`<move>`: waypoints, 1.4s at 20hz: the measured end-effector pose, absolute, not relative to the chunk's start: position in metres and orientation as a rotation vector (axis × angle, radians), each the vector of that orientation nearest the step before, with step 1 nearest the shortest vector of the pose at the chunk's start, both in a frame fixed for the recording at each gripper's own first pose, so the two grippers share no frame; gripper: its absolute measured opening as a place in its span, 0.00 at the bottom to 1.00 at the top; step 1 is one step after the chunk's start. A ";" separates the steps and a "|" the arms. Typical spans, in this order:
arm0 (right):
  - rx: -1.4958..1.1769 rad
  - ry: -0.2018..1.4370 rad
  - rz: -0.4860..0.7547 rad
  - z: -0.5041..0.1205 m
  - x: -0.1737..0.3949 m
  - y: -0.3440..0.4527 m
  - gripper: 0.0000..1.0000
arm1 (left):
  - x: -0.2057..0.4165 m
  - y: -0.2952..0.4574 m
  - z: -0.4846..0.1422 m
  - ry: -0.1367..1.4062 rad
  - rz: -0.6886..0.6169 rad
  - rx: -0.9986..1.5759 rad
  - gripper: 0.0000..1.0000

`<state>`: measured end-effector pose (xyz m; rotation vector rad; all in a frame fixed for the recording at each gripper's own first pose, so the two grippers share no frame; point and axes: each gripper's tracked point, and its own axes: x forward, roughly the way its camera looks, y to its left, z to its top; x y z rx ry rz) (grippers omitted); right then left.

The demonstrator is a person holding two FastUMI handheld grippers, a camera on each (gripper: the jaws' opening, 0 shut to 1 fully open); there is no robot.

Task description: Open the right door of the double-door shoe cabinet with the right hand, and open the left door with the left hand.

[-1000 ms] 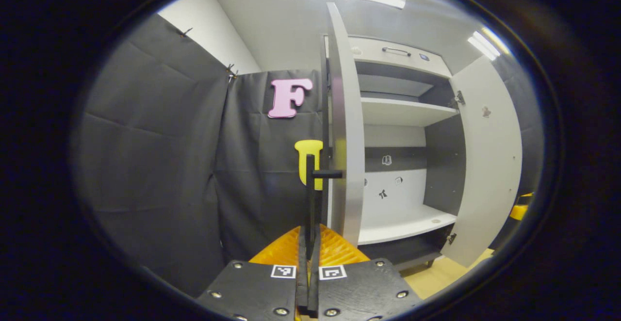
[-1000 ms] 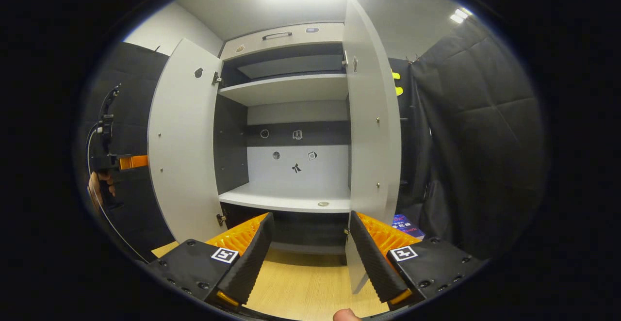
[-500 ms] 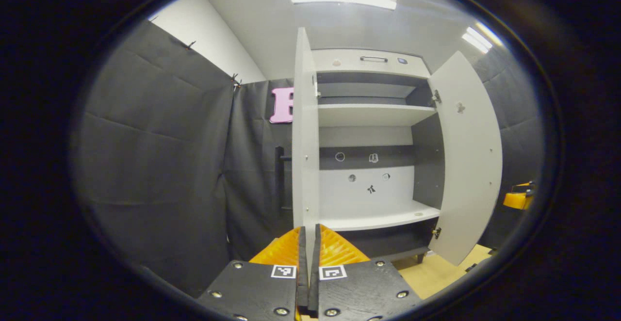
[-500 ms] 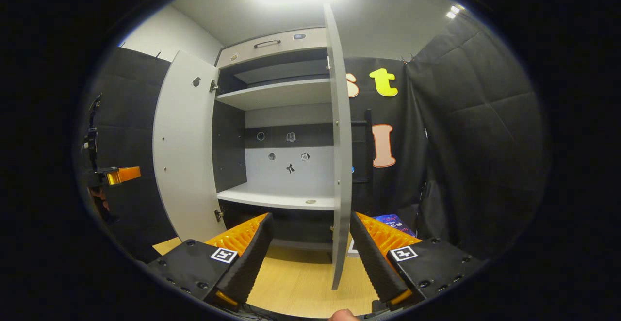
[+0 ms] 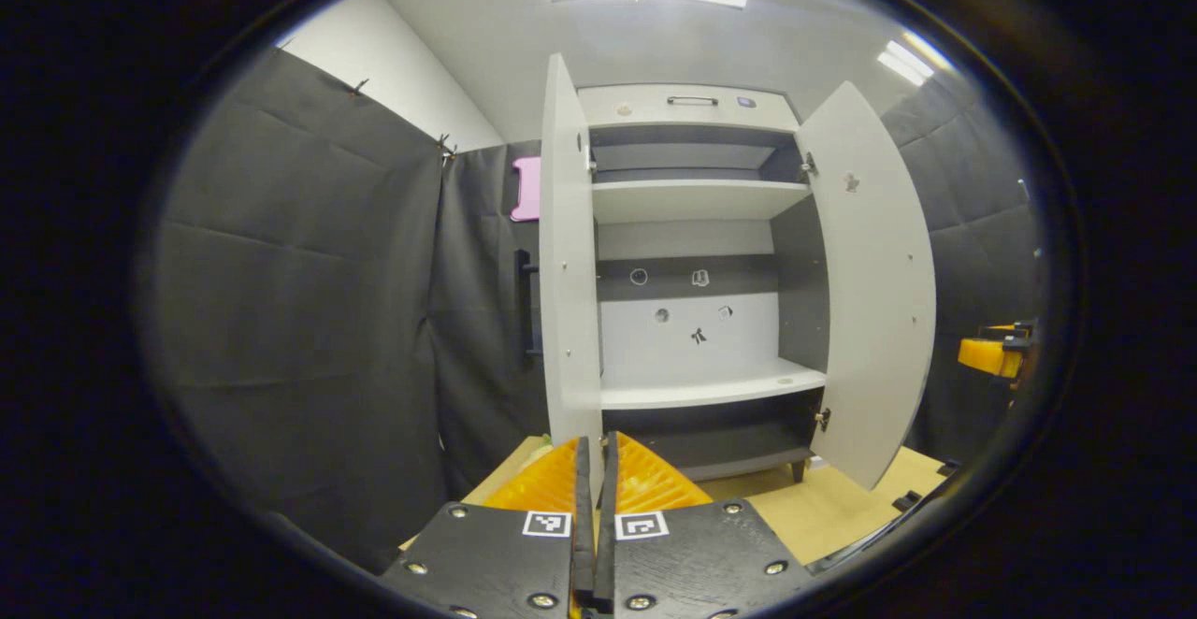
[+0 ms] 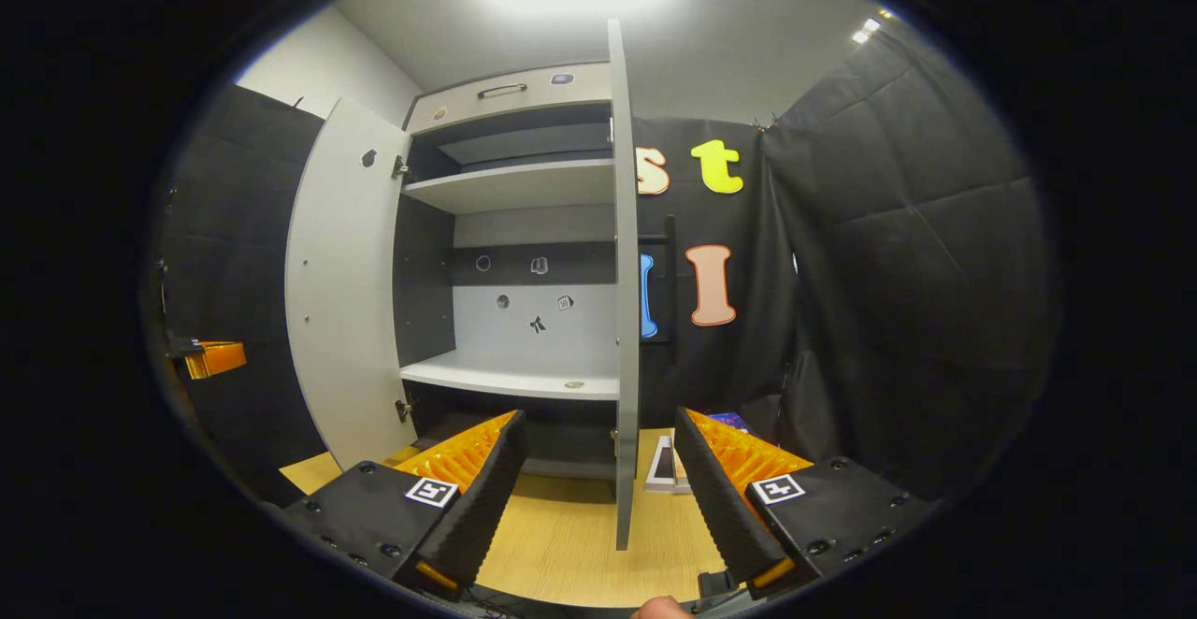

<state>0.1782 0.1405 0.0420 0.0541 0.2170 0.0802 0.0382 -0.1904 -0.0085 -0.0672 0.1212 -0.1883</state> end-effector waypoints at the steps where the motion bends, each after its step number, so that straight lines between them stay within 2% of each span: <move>1: 0.062 0.217 0.068 0.041 0.176 0.141 0.98 | 0.037 -0.188 -0.009 0.122 -0.189 -0.069 0.03; 3: 0.075 0.209 0.061 0.042 0.176 0.146 0.98 | 0.034 -0.185 -0.009 0.111 -0.189 -0.075 0.05; 6: 0.059 0.205 0.047 0.043 0.175 0.150 0.98 | 0.034 -0.182 -0.009 0.105 -0.195 -0.073 0.21; 8: 0.060 0.190 0.039 0.046 0.176 0.151 0.98 | 0.033 -0.181 -0.011 0.105 -0.196 -0.065 0.22; 9: 0.064 0.184 0.035 0.048 0.177 0.152 0.98 | 0.032 -0.182 -0.010 0.105 -0.202 -0.068 0.27; 10: 0.066 0.180 0.031 0.049 0.177 0.152 0.98 | 0.031 -0.181 -0.009 0.099 -0.200 -0.071 0.36; 13: 0.066 0.176 0.020 0.050 0.177 0.153 0.98 | 0.031 -0.178 -0.008 0.083 -0.200 -0.070 0.82; 19: 0.057 0.169 0.012 0.051 0.173 0.156 0.98 | 0.032 -0.165 -0.006 0.065 -0.164 -0.065 0.94; 28: 0.041 0.158 0.015 0.054 0.172 0.161 0.98 | 0.031 -0.158 -0.007 0.068 -0.152 -0.048 0.94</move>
